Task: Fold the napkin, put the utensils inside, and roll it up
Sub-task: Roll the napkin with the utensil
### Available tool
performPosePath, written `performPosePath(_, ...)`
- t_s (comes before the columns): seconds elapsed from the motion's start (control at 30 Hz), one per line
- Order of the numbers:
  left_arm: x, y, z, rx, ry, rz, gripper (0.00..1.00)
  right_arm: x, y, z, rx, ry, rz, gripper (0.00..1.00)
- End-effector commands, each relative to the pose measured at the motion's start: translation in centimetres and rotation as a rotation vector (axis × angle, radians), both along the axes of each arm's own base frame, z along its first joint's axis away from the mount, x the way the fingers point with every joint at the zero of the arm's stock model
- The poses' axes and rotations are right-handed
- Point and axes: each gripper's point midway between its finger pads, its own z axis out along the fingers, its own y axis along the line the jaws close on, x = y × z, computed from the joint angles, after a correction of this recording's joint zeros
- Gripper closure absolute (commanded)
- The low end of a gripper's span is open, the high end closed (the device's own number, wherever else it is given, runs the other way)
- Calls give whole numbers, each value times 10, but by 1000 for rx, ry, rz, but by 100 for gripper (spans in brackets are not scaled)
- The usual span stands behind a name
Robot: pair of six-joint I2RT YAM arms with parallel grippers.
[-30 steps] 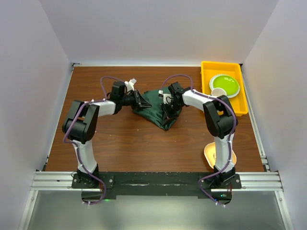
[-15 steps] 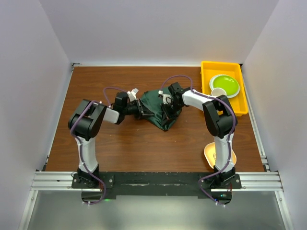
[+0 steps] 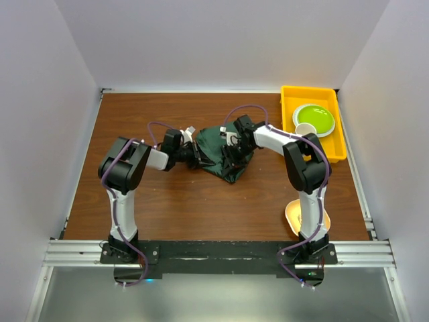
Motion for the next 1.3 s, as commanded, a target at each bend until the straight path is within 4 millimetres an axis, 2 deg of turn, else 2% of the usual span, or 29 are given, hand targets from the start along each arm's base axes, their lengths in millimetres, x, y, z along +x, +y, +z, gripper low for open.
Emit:
performPosePath(0.0,-11,20,-48,149,88,12,100,0,-16,15,-88,-59,20,57)
performPosePath(0.03,-12,20,-49,152,95,12,100,1,-18,18,-95,-68,20,50)
performPosePath(0.13,-13,21,-52,156,110,10,100,-4,-25,26,-114,-91,33,42)
performPosePath(0.3,-15,21,-55,166,116,-2,100,-14,-36,24,-145,-106,30,41)
performPosePath(0.33,-16,22,-55,168,120,-5,100,-14,-38,25,-149,-118,28,42)
performPosePath(0.5,-16,21,-55,171,122,-11,100,-9,-38,27,-157,-135,7,60)
performPosePath(0.6,-16,21,-55,176,123,-16,100,-3,-38,32,-148,-150,-8,61)
performPosePath(0.67,-15,21,-54,176,119,-18,100,-4,-34,38,-116,-151,-4,54)
performPosePath(0.7,-14,21,-54,175,119,-19,100,-4,-33,40,-104,-152,-6,46)
performPosePath(0.8,-14,21,-55,177,122,-18,100,-1,-27,44,-71,-153,-17,44)
performPosePath(0.87,-14,21,-55,177,122,-20,100,5,-28,40,-66,-143,-40,48)
performPosePath(0.9,-14,21,-55,179,125,-19,100,6,-30,37,-70,-138,-48,55)
performPosePath(1.0,-14,21,-56,183,126,-23,100,11,-38,29,-93,-137,-64,62)
performPosePath(1.07,-15,22,-58,186,135,-23,100,10,-46,19,-121,-126,-72,70)
performPosePath(1.13,-15,22,-59,192,138,-24,100,6,-58,1,-182,-104,-74,77)
performPosePath(1.27,-17,23,-64,206,153,-28,100,-2,-70,-23,-246,-85,-82,81)
